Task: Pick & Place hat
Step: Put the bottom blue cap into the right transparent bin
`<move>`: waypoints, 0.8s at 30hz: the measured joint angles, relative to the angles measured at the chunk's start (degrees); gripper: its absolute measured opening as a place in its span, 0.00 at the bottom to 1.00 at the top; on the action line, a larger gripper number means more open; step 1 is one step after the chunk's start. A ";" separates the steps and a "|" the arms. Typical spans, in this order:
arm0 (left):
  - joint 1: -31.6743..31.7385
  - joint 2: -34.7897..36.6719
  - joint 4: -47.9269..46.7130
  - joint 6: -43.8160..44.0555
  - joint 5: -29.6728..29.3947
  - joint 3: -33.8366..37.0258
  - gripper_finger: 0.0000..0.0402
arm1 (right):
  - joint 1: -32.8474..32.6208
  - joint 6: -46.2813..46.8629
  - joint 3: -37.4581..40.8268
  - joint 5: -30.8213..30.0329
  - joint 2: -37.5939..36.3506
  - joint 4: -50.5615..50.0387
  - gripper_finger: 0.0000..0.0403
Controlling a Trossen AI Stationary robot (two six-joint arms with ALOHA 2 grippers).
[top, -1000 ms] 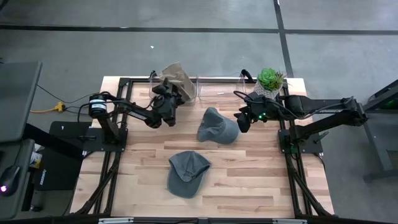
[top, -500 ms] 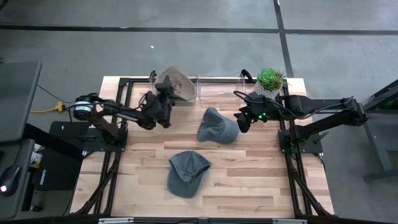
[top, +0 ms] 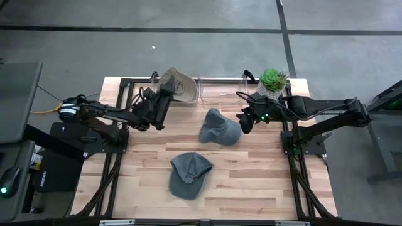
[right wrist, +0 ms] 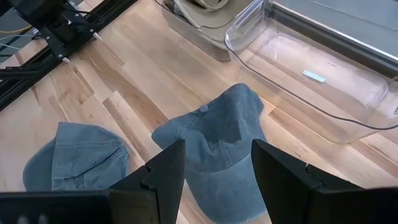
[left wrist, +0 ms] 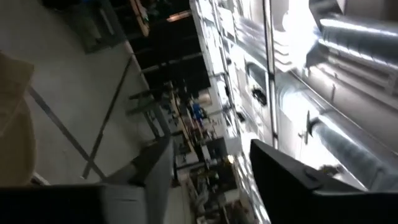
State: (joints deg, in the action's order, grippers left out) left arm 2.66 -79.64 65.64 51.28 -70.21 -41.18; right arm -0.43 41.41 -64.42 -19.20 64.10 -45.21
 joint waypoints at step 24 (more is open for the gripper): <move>0.33 25.87 -40.59 2.64 13.86 -0.03 0.00 | 0.00 -0.08 0.00 -0.17 0.00 0.02 0.44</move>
State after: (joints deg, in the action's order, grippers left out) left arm 2.98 -53.77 25.05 53.92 -56.36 -41.21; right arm -0.43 41.33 -64.42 -19.38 64.10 -45.19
